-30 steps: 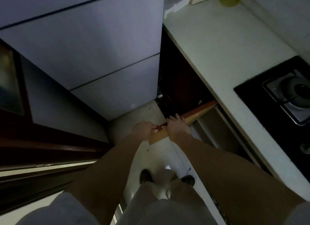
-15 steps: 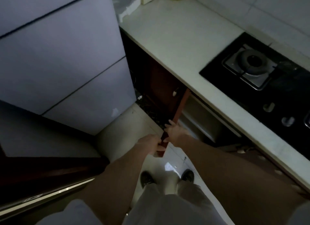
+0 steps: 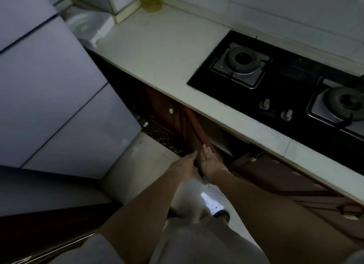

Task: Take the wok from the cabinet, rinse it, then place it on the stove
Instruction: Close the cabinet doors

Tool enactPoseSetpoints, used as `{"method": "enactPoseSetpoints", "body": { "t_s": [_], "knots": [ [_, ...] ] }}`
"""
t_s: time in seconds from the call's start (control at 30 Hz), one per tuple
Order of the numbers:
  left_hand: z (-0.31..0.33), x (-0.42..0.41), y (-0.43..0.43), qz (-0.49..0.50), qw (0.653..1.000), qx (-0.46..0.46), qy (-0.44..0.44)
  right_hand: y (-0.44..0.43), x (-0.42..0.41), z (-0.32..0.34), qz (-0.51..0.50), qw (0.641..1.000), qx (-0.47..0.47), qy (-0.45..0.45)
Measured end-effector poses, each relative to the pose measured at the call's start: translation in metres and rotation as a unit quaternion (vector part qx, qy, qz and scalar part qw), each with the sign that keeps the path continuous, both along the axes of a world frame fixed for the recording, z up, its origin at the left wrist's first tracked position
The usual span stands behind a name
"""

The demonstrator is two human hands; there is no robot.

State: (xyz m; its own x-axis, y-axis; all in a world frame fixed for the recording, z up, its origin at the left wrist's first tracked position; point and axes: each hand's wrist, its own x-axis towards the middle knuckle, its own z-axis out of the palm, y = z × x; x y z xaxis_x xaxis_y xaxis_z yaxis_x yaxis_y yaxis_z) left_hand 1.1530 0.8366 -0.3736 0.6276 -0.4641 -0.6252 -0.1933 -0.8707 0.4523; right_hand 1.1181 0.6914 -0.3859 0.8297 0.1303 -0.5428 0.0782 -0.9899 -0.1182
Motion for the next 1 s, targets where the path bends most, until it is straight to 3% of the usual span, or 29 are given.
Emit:
{"method": "enactPoseSetpoints", "body": {
  "t_s": [0.13,0.3,0.67,0.83,1.0],
  "knots": [
    [-0.003,0.018,-0.032,-0.045,0.998,0.006,-0.033,-0.032,0.005,-0.009,-0.040,0.996,0.078,-0.003],
    [-0.003,0.029,-0.061,-0.083,0.996,0.026,-0.014,-0.050,0.008,-0.001,-0.067,0.991,0.118,0.008],
    [0.001,0.042,-0.083,-0.185,0.977,0.099,-0.022,-0.048,-0.033,-0.002,-0.284,0.957,0.051,-0.037],
    [-0.002,0.052,-0.100,-0.194,0.976,0.100,0.007,-0.050,-0.020,0.007,-0.367,0.928,0.030,-0.056],
    [0.000,0.060,-0.111,-0.195,0.977,0.086,-0.001,-0.051,-0.029,-0.003,-0.470,0.882,0.031,-0.018]
  ]
}}
